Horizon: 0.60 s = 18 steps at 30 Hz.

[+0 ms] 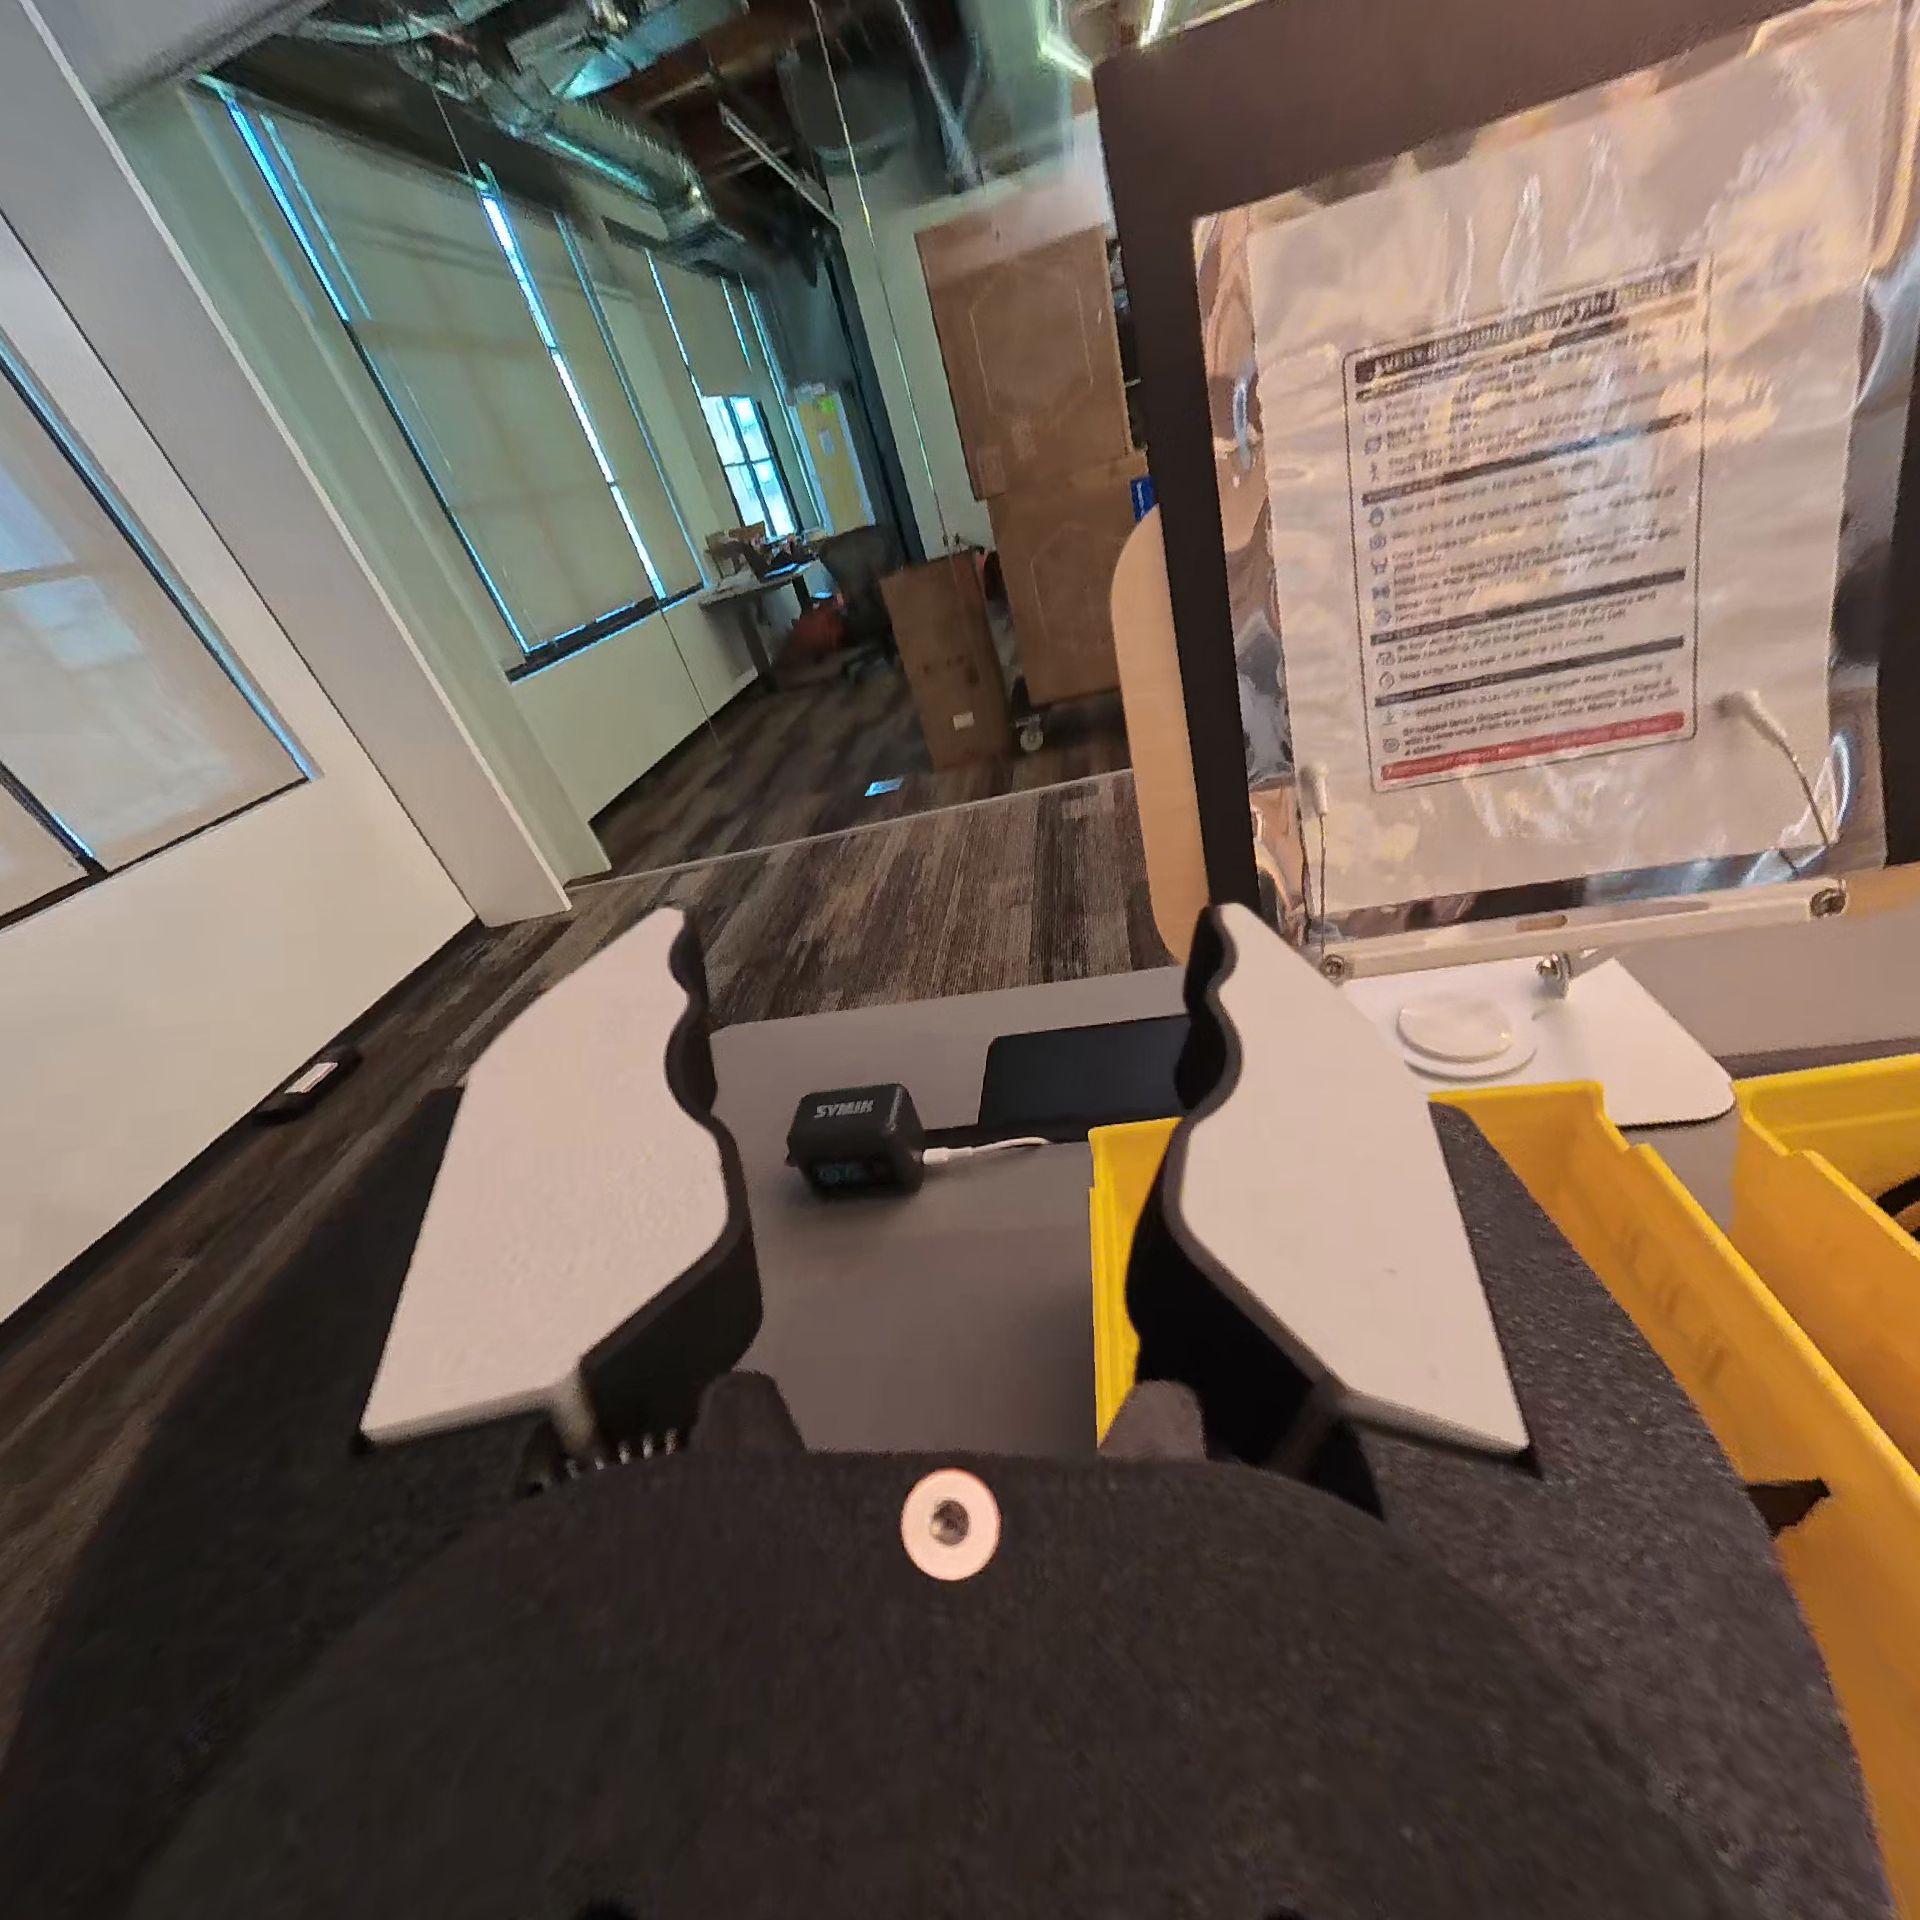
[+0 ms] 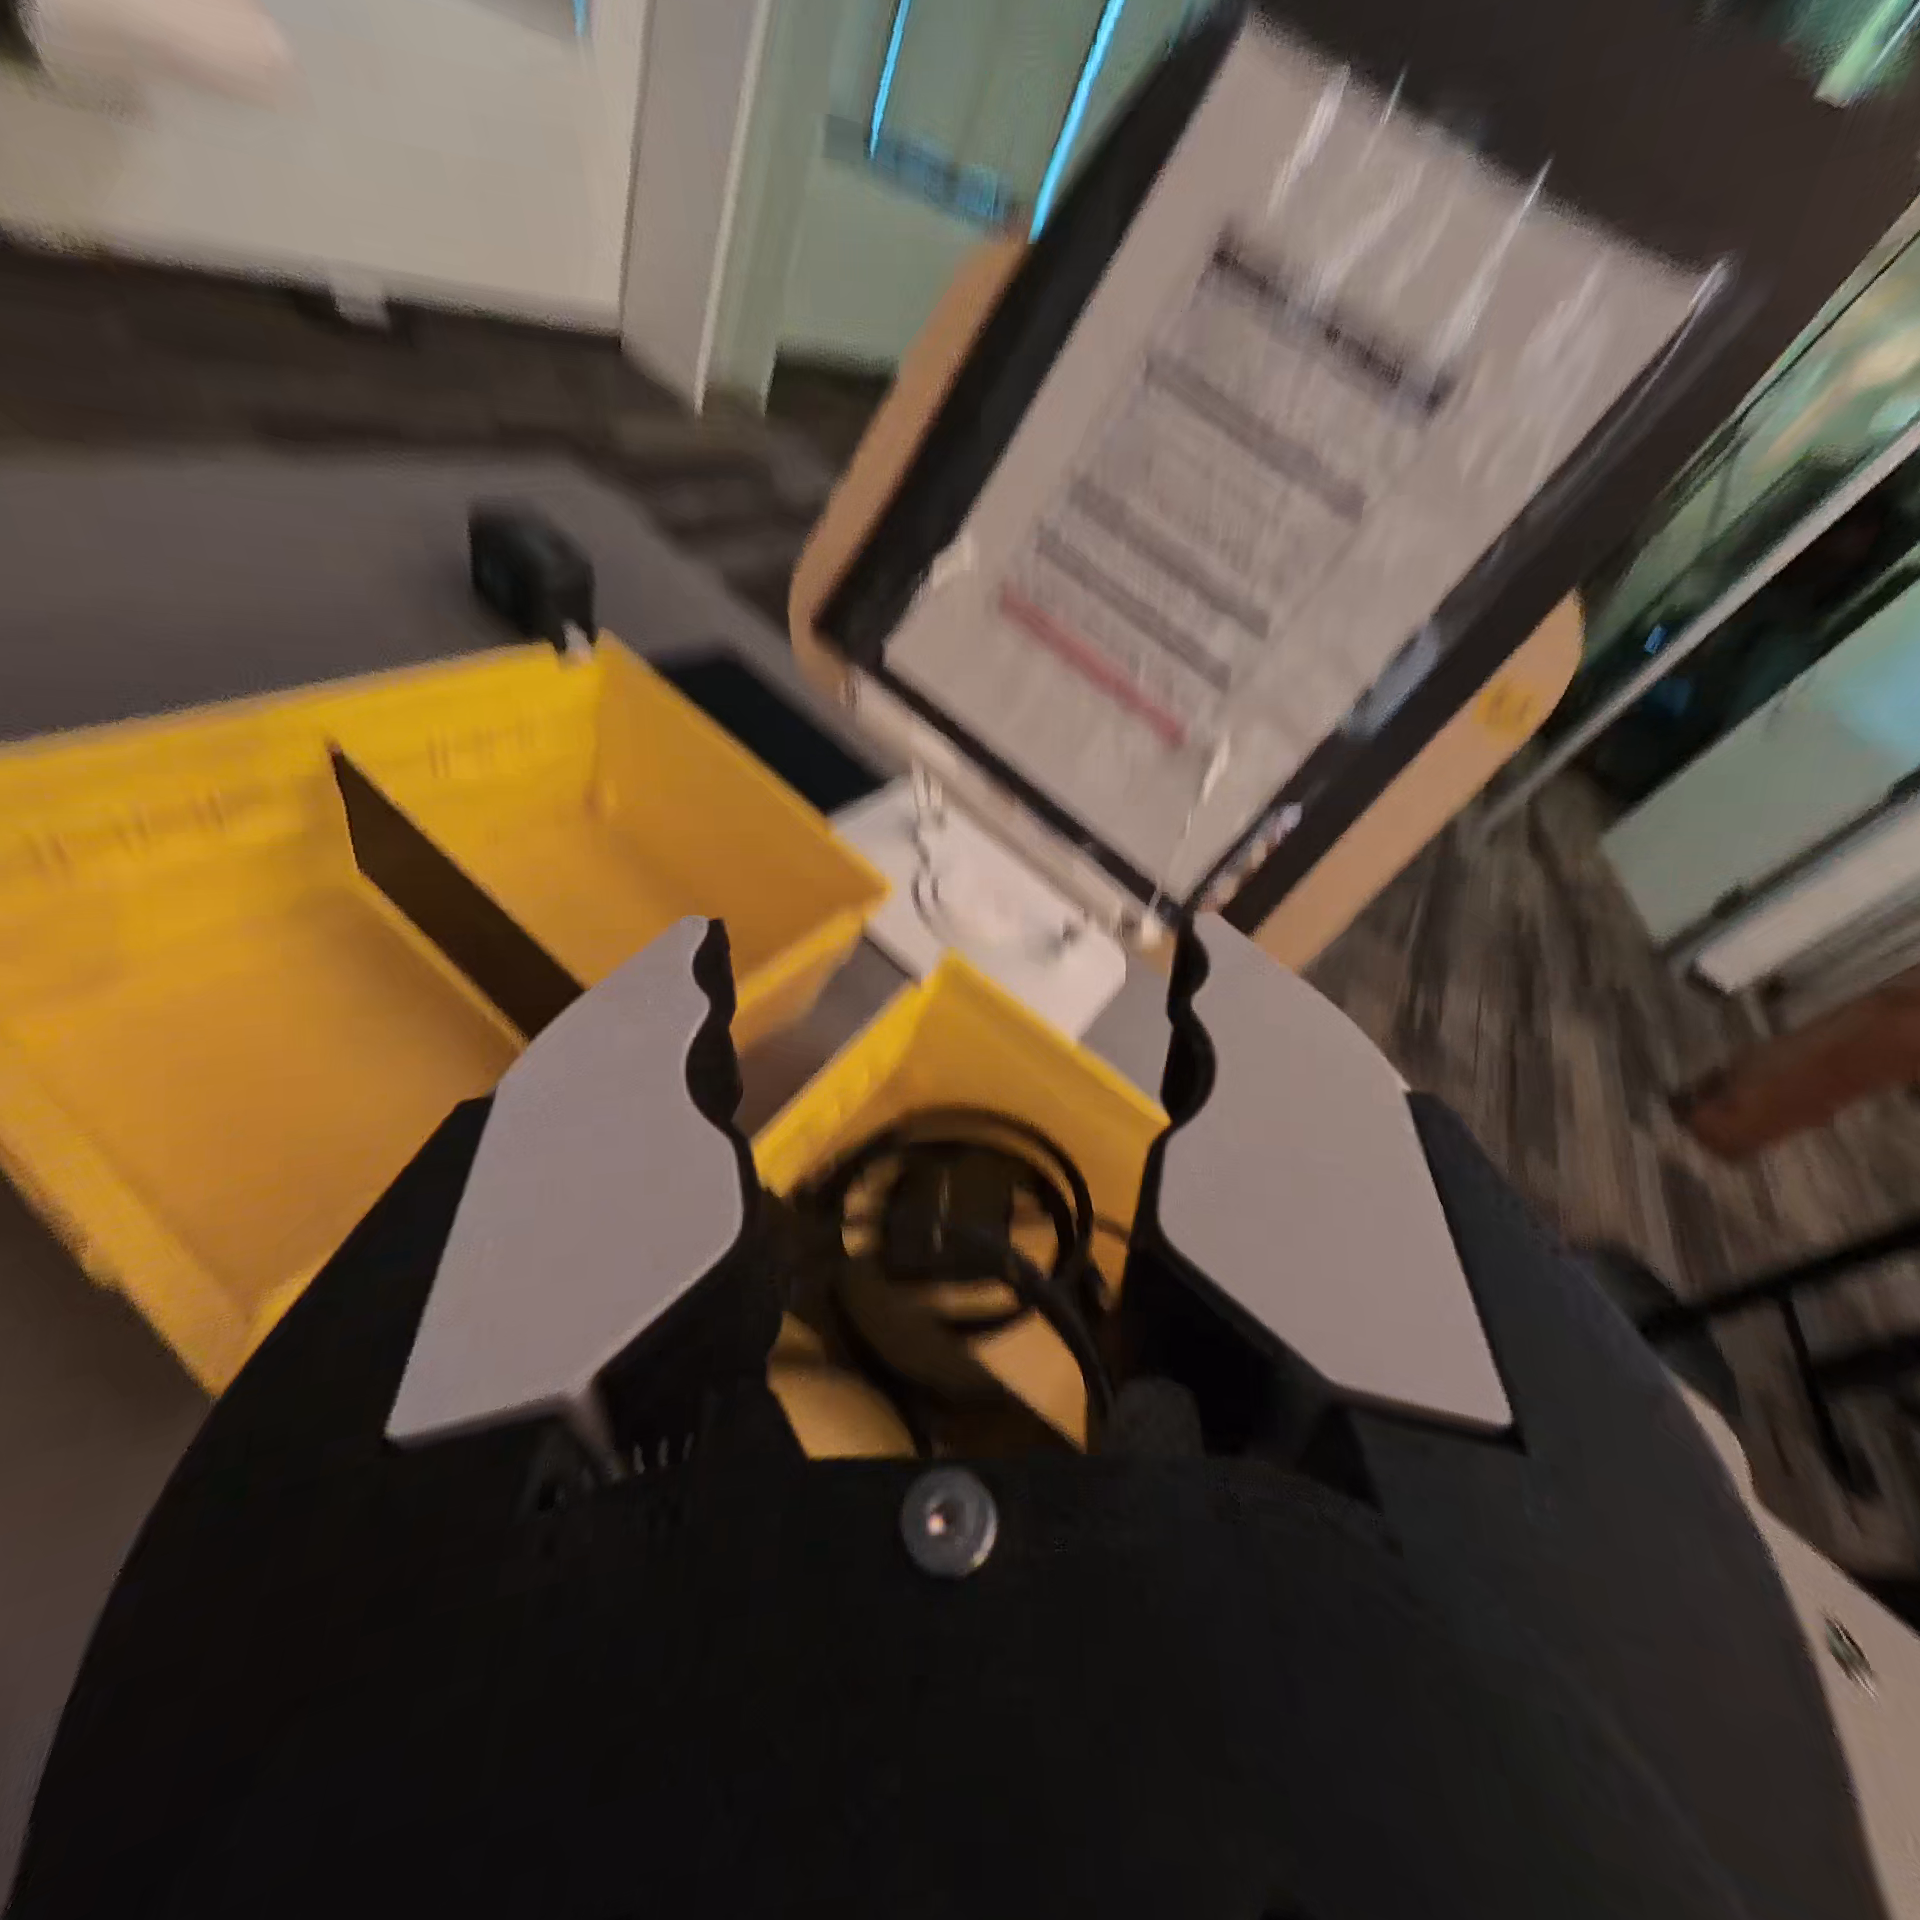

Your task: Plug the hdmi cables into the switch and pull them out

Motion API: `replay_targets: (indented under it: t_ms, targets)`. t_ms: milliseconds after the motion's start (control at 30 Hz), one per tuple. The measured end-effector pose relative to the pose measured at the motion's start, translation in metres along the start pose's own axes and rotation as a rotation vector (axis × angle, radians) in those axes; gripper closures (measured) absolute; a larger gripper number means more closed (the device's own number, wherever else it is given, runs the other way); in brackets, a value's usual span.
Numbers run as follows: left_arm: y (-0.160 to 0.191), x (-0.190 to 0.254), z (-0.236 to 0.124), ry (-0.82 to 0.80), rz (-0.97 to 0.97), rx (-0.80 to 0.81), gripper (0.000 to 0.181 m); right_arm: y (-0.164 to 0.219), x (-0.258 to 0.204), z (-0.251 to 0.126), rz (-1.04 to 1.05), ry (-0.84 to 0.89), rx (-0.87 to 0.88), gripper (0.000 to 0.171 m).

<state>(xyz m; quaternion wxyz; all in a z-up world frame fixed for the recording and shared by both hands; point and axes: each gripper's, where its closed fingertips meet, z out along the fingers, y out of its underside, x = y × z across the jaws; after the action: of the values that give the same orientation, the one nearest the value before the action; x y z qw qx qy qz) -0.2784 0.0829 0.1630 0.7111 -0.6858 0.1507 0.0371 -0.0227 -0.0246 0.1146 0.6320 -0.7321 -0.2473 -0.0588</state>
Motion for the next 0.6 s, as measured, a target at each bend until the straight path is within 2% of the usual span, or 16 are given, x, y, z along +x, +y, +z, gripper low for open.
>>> replay_targets:
  t_ms: [67, 100, 167, 267, 333, 467, 600]
  targets:
    - [-0.001, 0.001, -0.001, 0.026, -0.015, 0.02, 0.089, -0.019, -0.018, -0.002, 0.023, -0.028, 0.154, 0.089]
    - [-0.002, 0.0, -0.001, 0.034, -0.026, 0.03, 0.087, -0.023, -0.037, -0.001, 0.037, -0.112, 0.201, 0.09]
    - [-0.004, -0.001, -0.001, 0.046, -0.039, 0.05, 0.086, -0.016, -0.067, 0.009, 0.124, -0.261, 0.17, 0.093]
    - [-0.005, -0.002, -0.001, 0.054, -0.054, 0.06, 0.092, 0.007, -0.099, 0.035, 0.266, -0.41, 0.011, 0.105]
    - [-0.005, -0.003, -0.002, 0.056, -0.064, 0.063, 0.095, 0.03, -0.115, 0.049, 0.328, -0.494, -0.167, 0.114]
    - [-0.011, -0.004, -0.007, 0.082, -0.107, 0.087, 0.099, 0.07, -0.131, 0.058, 0.368, -0.53, -0.498, 0.121]
    - [-0.017, -0.002, -0.012, 0.088, -0.09, 0.113, 0.097, 0.097, -0.13, 0.058, 0.419, -0.466, -0.745, 0.121]
